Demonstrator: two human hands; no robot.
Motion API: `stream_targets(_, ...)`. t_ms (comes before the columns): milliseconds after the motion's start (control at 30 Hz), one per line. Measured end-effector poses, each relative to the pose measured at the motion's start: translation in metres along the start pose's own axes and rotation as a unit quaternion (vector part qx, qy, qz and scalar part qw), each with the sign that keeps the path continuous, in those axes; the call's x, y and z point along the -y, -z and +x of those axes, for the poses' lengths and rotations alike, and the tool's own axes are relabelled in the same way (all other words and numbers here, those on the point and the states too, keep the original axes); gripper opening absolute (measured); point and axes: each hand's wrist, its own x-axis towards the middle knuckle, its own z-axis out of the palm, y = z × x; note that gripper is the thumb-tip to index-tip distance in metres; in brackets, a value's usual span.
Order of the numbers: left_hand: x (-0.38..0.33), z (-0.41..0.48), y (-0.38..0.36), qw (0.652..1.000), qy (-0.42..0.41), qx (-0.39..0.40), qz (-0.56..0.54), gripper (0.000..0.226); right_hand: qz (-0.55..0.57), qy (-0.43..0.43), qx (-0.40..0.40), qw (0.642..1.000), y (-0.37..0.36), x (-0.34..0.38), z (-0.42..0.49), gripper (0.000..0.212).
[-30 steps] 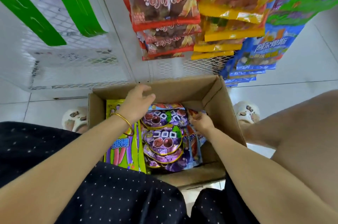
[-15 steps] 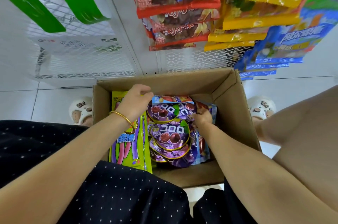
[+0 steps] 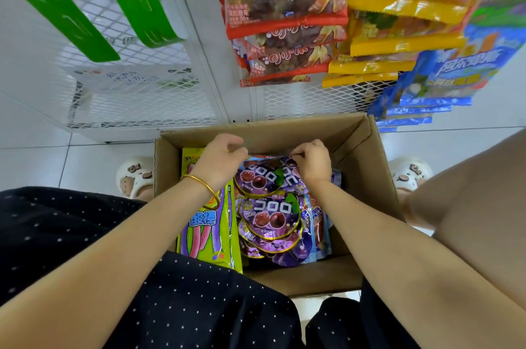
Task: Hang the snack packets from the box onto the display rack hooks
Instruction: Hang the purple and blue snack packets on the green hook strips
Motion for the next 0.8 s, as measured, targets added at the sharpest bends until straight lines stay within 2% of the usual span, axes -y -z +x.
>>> stream_targets(100,-0.003,-0.002,0.0,0.996,-0.045,0.022,0.07,0.042,-0.091,0.158,-0.013,0.983,0.028,0.037,-0.012,0.012)
stream_targets(200,-0.007,-0.006,0.004,0.986,-0.097,0.032,0.131,0.051,-0.047,0.246,0.0,0.968,0.058,0.078,-0.028,0.012)
stream_targets(267,-0.011,-0.008,0.011,0.983,-0.111,0.028,0.141,0.044,-0.011,0.279,0.014,0.96,0.077,0.099,-0.037,0.012)
stream_targets(333,-0.019,-0.012,0.021,0.98,-0.14,-0.003,0.141,0.014,0.019,0.291,0.013,0.956,0.096,0.119,-0.046,0.012)
stream_targets(367,-0.024,-0.016,0.027,0.979,-0.152,-0.019,0.135,0.008,0.031,0.294,0.01,0.955,0.103,0.128,-0.049,0.012)
stream_targets(467,-0.031,-0.023,0.049,0.981,-0.178,-0.056,0.059,0.011,0.058,0.301,0.001,0.952,0.122,0.152,-0.056,0.015)
stream_targets(533,-0.034,-0.03,0.072,0.984,-0.163,-0.076,-0.015,0.01,0.078,0.289,-0.004,0.954,0.132,0.165,-0.056,0.022)
stream_targets(633,-0.038,-0.037,0.106,0.979,-0.126,-0.062,-0.149,0.015,0.186,0.241,0.009,0.953,0.142,0.183,-0.056,0.013)
stream_targets(700,-0.047,-0.039,0.125,0.982,-0.108,-0.019,-0.156,0.019,0.258,0.227,0.025,0.939,0.141,0.196,-0.057,0.008)
stream_targets(767,-0.06,-0.039,0.144,0.985,-0.079,0.023,-0.149,0.023,0.29,0.221,0.022,0.931,0.135,0.209,-0.057,0.014)
stream_targets(800,-0.067,-0.038,0.153,0.986,-0.07,0.015,-0.147,0.026,0.294,0.221,0.013,0.93,0.131,0.215,-0.056,0.018)
